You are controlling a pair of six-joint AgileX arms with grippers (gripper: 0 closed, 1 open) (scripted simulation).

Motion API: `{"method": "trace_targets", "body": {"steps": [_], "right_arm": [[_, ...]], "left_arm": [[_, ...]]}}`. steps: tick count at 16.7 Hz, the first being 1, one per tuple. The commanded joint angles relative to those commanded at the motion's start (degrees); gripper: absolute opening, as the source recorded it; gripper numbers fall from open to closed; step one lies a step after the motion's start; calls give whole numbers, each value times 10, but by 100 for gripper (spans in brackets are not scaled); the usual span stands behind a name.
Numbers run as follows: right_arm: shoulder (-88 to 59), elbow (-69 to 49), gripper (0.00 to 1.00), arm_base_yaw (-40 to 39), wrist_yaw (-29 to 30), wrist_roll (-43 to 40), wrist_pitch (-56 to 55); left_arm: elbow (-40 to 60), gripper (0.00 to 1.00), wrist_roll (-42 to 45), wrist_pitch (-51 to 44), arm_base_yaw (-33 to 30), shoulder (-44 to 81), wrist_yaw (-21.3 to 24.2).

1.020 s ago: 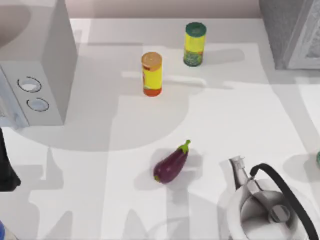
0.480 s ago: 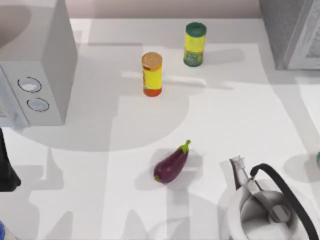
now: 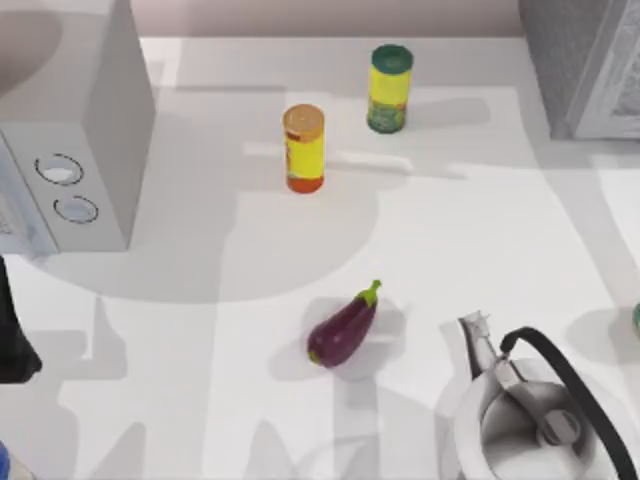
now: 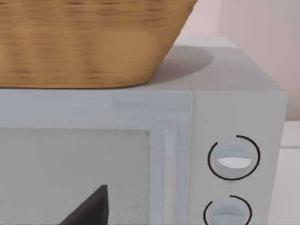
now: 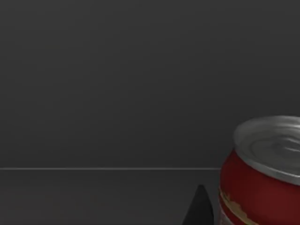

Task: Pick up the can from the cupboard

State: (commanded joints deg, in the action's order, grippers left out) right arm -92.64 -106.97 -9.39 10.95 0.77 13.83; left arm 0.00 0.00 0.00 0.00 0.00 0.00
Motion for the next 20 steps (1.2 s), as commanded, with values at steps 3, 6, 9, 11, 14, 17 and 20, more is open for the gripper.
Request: {"method": "trace_targets", "body": {"steps": [3,6,9,11,14,17,20], "right_arm": [[40,3,0,-21,20,0,40],[126,6,0,-58,57,-1,119],[209,10,0,-96,94,-1,199],[236,11,0,-112,109,-2,225],[240,12,0,-115,111,-2,229],[242,17,0,-112,109,-1,227],[273,71,0,-103,96,-2,211]], "left_arm": [[0,100,0,0,0,0,0],[0,100,0,0,0,0,0],[0,100,0,0,0,0,0],[0,100,0,0,0,0,0],[0,100,0,0,0,0,0],[0,100,0,0,0,0,0],[0,100,0,0,0,0,0]]}}
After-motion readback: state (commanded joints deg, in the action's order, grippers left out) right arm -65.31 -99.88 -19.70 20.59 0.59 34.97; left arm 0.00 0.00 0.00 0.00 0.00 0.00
